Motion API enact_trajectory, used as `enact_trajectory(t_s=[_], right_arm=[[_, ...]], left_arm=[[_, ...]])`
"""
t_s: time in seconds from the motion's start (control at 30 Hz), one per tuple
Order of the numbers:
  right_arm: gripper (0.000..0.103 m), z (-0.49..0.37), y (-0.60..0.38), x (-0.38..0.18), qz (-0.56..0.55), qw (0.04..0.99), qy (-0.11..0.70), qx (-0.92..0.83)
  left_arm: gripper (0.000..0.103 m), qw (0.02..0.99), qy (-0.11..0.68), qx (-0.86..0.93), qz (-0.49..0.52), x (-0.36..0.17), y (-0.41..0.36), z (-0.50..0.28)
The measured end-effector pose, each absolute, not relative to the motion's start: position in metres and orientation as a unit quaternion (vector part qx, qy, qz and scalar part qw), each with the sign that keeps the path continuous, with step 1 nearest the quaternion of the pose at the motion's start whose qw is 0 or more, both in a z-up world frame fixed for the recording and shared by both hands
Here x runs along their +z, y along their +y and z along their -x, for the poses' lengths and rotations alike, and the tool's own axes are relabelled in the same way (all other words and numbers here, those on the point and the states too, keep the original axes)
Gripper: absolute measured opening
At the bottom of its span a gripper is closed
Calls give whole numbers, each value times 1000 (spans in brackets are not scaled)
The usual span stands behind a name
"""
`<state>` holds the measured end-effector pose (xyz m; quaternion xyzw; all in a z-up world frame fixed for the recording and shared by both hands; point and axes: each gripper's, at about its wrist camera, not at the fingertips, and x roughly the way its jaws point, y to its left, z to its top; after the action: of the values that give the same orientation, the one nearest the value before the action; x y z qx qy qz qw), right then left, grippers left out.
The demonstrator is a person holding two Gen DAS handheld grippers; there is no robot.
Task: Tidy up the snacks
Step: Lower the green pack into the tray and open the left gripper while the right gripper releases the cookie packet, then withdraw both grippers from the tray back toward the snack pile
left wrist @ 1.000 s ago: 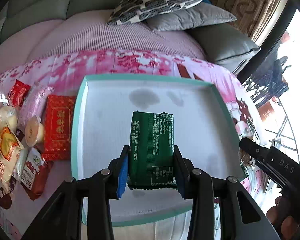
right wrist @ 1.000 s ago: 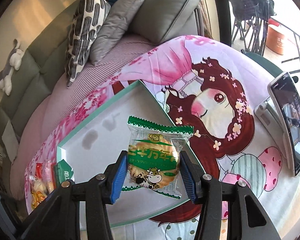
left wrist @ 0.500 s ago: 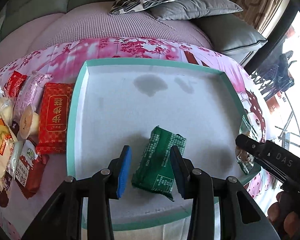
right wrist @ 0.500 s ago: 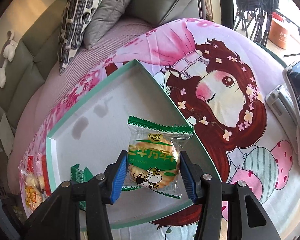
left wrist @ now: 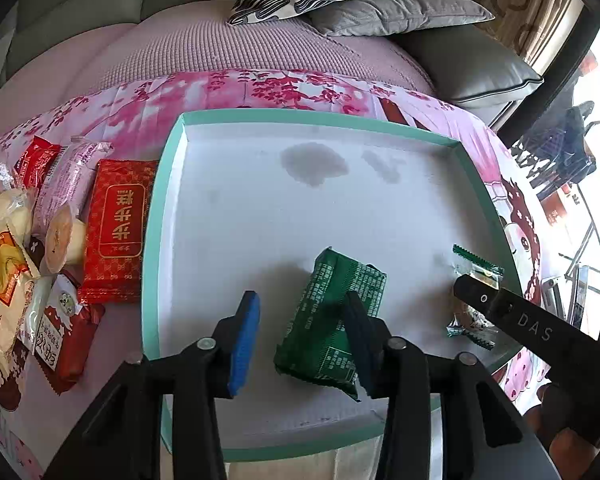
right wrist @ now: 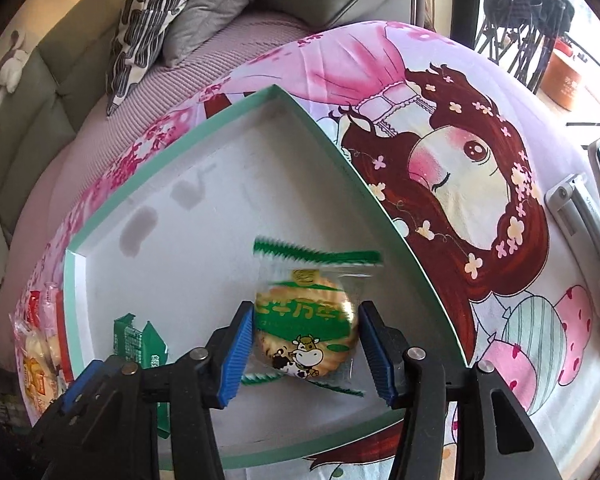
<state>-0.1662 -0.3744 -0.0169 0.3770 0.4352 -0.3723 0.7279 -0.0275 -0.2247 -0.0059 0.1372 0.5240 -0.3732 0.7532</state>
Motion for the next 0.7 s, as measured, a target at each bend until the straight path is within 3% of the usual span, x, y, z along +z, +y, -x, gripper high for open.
enact_trajectory(t_s=[0.43, 0.53, 0.7], right_arm=[[76, 155, -369, -18, -349, 730, 455, -371], [76, 156, -370, -14, -350, 734, 448, -371], [78, 160, -368, -3, -343, 747, 430, -374]], left_arm=[[62, 758, 524, -357, -150, -2, -224, 27], [68, 762, 517, -359, -151, 3, -224, 28], [69, 773, 507, -348, -157, 11, -220, 25]])
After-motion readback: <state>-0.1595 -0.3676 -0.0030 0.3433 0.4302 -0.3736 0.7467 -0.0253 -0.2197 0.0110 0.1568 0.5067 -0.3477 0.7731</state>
